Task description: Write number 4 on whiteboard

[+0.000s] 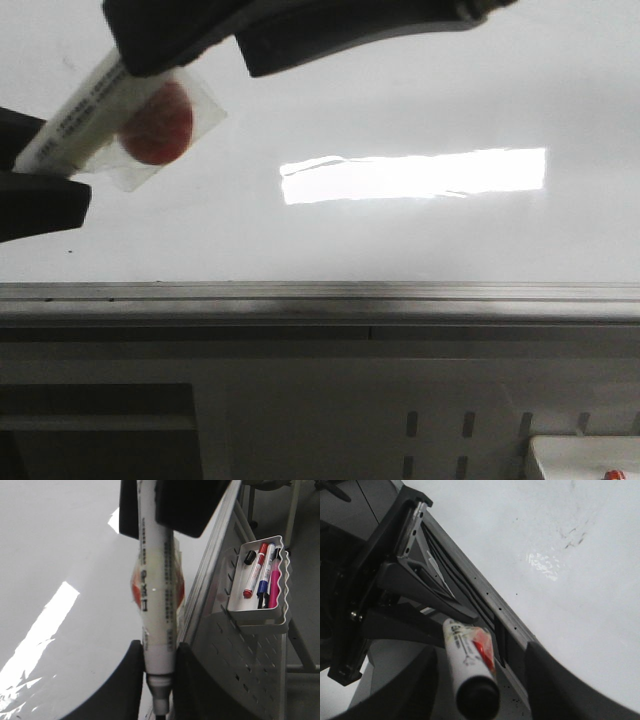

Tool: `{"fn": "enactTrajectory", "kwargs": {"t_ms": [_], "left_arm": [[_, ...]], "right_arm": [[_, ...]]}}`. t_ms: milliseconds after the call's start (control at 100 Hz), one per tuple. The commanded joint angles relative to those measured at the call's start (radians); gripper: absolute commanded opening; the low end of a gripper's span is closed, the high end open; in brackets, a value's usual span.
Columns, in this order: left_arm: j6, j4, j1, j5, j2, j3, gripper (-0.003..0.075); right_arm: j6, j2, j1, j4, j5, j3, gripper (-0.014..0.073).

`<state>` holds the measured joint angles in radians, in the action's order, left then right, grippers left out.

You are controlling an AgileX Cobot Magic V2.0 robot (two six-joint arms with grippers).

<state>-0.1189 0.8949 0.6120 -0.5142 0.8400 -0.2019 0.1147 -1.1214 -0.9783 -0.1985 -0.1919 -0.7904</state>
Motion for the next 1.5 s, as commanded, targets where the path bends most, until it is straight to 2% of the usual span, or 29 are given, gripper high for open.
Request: {"fn": "enactTrajectory", "kwargs": {"t_ms": [0, 80, 120, 170, 250, 350, 400, 520, 590, 670, 840, 1020, 1180, 1490], "left_arm": [[-0.004, -0.031, 0.005, -0.053, -0.007, -0.023, -0.0020], [-0.004, -0.031, 0.005, -0.053, -0.007, -0.023, -0.0020], [-0.004, -0.031, 0.005, -0.053, -0.007, -0.023, -0.0020], [-0.004, -0.031, 0.005, -0.053, -0.007, -0.023, -0.0020], [-0.004, -0.049, 0.005, -0.049, -0.007, -0.023, -0.0020], [-0.004, -0.095, 0.003, -0.047, -0.007, -0.023, 0.0024], [-0.004, -0.105, 0.003, -0.041, -0.007, -0.023, 0.0098], [-0.005, -0.235, 0.003, -0.019, -0.009, -0.023, 0.0351], [-0.005, -0.360, 0.003, 0.034, -0.022, -0.023, 0.0425], [-0.005, -0.470, 0.003, 0.128, -0.053, -0.023, 0.0428], [-0.005, -0.517, 0.003, 0.269, -0.153, -0.023, 0.0400], [-0.005, -0.594, 0.003, 0.281, -0.204, -0.023, 0.0386], [-0.005, -0.597, 0.003, 0.283, -0.206, -0.023, 0.0386], [0.000, -0.597, 0.003, 0.283, -0.206, -0.023, 0.0386]], "right_arm": [[0.018, 0.009, -0.002, 0.010, 0.056, -0.048, 0.0341], [0.018, 0.009, -0.002, 0.010, 0.051, -0.048, 0.0318], [0.018, 0.009, -0.002, 0.010, 0.048, -0.048, 0.0262], [0.018, 0.009, -0.002, 0.010, 0.048, -0.048, 0.0155], [0.018, 0.009, -0.002, 0.010, 0.038, -0.048, -0.0076], [0.018, 0.009, -0.002, 0.010, 0.018, -0.048, -0.0064], [0.018, 0.009, -0.002, 0.010, 0.016, -0.048, -0.0064], [0.051, 0.009, -0.002, 0.038, 0.024, -0.048, -0.0064], [0.053, 0.009, 0.005, 0.054, 0.048, -0.048, -0.0064], [0.043, 0.004, 0.035, 0.052, 0.042, -0.066, -0.0064], [0.043, -0.030, 0.122, 0.084, -0.040, -0.159, -0.0064], [0.043, -0.090, 0.190, 0.114, -0.038, -0.228, -0.0064], [0.043, -0.142, 0.227, 0.116, 0.018, -0.244, -0.0064], [0.043, -0.195, 0.204, 0.116, -0.030, -0.223, -0.0064]]}}
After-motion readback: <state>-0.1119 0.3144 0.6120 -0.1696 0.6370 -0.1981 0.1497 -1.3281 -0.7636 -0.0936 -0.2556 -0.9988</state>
